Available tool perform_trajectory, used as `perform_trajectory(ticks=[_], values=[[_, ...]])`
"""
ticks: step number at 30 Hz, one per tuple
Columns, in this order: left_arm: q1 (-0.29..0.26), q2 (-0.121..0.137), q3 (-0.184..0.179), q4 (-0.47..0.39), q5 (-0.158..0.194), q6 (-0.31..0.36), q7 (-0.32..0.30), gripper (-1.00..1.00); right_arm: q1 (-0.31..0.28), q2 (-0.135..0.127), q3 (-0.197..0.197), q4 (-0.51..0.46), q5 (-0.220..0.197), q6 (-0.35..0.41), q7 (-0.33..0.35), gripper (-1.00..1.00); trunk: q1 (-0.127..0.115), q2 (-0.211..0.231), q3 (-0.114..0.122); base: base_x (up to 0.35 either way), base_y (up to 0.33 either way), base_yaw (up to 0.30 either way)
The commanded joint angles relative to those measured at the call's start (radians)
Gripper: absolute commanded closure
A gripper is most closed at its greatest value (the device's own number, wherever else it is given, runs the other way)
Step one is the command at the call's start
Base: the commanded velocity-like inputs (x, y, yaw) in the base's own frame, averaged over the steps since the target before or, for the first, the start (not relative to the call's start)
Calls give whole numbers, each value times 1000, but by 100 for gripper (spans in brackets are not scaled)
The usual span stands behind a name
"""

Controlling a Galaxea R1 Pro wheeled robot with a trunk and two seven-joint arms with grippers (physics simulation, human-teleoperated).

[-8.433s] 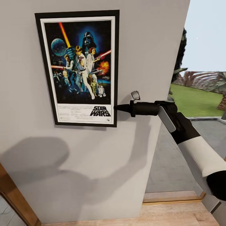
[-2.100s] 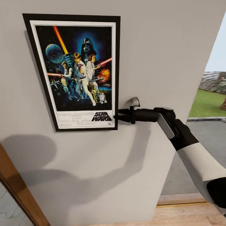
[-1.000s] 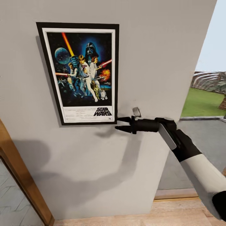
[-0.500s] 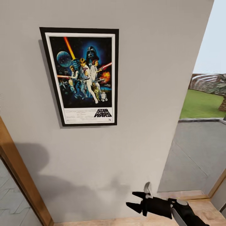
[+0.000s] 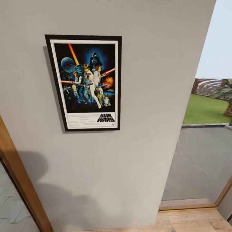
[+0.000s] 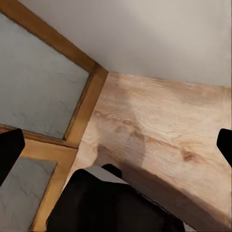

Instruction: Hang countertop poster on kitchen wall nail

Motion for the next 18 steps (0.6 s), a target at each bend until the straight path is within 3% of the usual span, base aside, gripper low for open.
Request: perform_trajectory(ticks=[1,5,8,14,18], values=[[0,0,-9,0,6,-6,-1,-100,-1,0,9,53,-9,-30,-17,-100,0,-1,1,0,0,0],[0,0,-11,0,6,-6,-2,-100,-1,8,10,183,-8,-98,-55,-100,0,-1,8,-75,0,0],[0,0,-11,0,6,-6,-2,-100,-1,12,10,221,-8,-114,-78,-100,0,-1,12,-241,0,0],[0,0,-11,3,8,-5,0,-100,-1,23,10,276,-10,-125,-284,-100,0,-1,15,-162,0,0],[0,1,-10,7,10,-4,1,-100,-1,50,9,348,-11,-126,-462,-100,0,-1,15,-30,0,0]])
